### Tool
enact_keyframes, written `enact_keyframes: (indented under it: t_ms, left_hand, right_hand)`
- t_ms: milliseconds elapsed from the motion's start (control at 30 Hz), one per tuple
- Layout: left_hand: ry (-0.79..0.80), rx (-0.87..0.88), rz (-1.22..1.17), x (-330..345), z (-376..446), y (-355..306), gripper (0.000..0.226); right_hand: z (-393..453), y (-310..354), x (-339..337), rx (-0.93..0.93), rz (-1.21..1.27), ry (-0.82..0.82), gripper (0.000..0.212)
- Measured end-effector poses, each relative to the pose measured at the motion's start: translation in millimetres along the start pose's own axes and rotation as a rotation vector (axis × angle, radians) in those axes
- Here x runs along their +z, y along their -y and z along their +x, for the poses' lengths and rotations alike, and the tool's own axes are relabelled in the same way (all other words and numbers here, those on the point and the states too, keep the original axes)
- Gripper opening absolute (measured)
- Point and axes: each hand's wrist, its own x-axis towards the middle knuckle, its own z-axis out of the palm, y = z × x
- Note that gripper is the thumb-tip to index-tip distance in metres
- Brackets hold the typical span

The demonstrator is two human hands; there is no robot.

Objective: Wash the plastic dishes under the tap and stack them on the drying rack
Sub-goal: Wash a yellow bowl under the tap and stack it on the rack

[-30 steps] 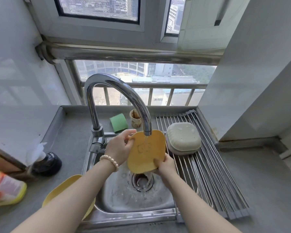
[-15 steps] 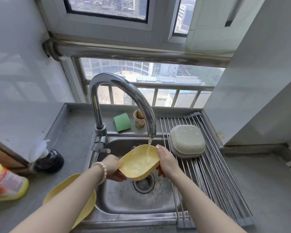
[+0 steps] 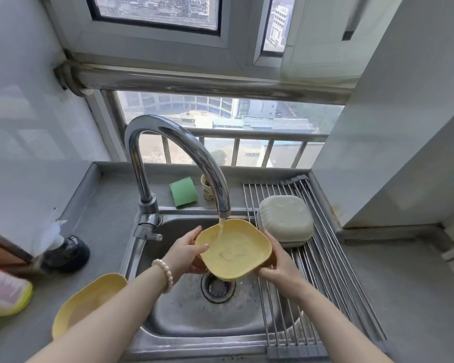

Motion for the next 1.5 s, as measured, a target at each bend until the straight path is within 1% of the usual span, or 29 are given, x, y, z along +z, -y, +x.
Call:
enact_keyframes:
  t_ms: [67,133,200,300,367,433,500,600,667,733,833,933,1000,1067,1200,1267,1333,1400,1467,1500]
  left_hand:
    - [0.043,-0.022,0.009,7,-2,-6,0.04]
    - [0.095,-0.095,-0.04,14,-4,-10,0.034]
    - [0.169,-0.177,-0.095,26,-7,-13,0.037]
    - [0.269,-0.263,-0.166,44,-8,-13,0.047]
    - [0.303,-0.3,-0.208,59,-5,-14,0.048]
    - [0.305,-0.333,-0.217,76,-3,-15,0.049]
    - [0.319,-0.38,-0.207,91,0,-15,0.061]
    - [0.355,-0.423,-0.188,108,6,-13,0.09]
    - [0.334,-0.416,-0.162,118,10,-16,0.098]
    - [0.248,-0.38,-0.115,130,16,-22,0.093]
    - [0.102,-0.31,-0.097,146,29,-34,0.067]
    - [0.037,-0.25,-0.082,155,41,-43,0.048]
    - [0.052,-0.204,-0.001,159,48,-45,0.043]
    - [0.087,-0.159,0.106,162,54,-45,0.044]
    - [0.148,-0.129,0.198,156,51,-47,0.044]
    - [0.17,-0.131,0.26,146,46,-43,0.042]
    - [0.194,-0.147,0.317,132,40,-35,0.039]
    - [0.212,-0.162,0.377,114,33,-24,0.035]
    - [0.223,-0.177,0.456,95,22,-14,0.029]
    - [0.221,-0.187,0.488,85,17,-8,0.025]
  right_hand:
    - [1,-3,-12,-0.022,0.039,-0.059,0.079]
    - [1,-6,-28,-0.03,0.049,-0.094,0.072]
    - [2,-9,-44,-0.033,0.024,-0.145,0.072]
    - [1,-11,-63,-0.026,0.032,-0.247,0.062]
    - [-1,-9,-67,-0.027,0.094,-0.255,0.057]
    - [-1,-8,-69,-0.034,0.136,-0.283,0.055]
    - [2,-6,-68,-0.03,0.128,-0.352,0.059]
    - [12,-4,-72,0.002,0.084,-0.522,0.056]
    - [22,-5,-78,0.061,0.072,-0.627,0.052]
    - [33,-9,-83,0.117,0.056,-0.678,0.052]
    - [52,-10,-93,0.173,-0.021,-0.695,0.055]
    - [71,-15,-106,0.217,-0.152,-0.7,0.058]
    - [83,-23,-112,0.231,-0.252,-0.702,0.059]
    - [90,-27,-115,0.237,-0.352,-0.701,0.06]
    - [101,-28,-120,0.266,-0.574,-0.665,0.055]
    - [104,-30,-122,0.304,-0.615,-0.634,0.054]
    - [101,-31,-121,0.314,-0.628,-0.648,0.052]
    - [95,-29,-115,0.256,-0.644,-0.707,0.047]
    - [82,-24,-102,0.138,-0.64,-0.747,0.037]
    - [74,-20,-91,0.079,-0.631,-0.741,0.03]
